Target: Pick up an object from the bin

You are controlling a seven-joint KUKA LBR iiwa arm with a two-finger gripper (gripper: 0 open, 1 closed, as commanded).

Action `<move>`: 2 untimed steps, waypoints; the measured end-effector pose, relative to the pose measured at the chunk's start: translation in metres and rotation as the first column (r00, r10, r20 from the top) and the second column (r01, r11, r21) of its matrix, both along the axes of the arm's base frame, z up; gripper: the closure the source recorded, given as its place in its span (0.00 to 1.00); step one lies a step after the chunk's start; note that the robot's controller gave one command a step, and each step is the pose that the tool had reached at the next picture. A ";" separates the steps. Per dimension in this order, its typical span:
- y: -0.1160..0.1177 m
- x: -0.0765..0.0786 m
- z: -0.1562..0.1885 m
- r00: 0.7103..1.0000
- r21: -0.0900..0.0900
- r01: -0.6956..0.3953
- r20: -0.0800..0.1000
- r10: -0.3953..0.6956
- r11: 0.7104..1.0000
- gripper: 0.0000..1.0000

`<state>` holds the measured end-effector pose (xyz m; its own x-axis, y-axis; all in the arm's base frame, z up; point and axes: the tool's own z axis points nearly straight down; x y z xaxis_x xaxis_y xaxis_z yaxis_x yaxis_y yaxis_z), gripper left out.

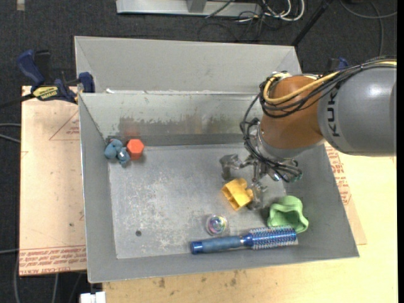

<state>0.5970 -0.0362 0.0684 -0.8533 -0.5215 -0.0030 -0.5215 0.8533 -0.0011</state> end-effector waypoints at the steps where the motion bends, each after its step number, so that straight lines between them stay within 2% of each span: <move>1: 0.001 0.000 0.002 1.000 0.001 -0.001 0.001 0.001 1.000 1.00; 2: 0.002 0.000 0.002 1.000 0.002 -0.001 0.000 0.001 1.000 0.00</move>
Offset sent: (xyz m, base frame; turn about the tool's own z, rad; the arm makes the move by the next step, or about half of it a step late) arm 0.0000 0.0000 0.0000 0.0000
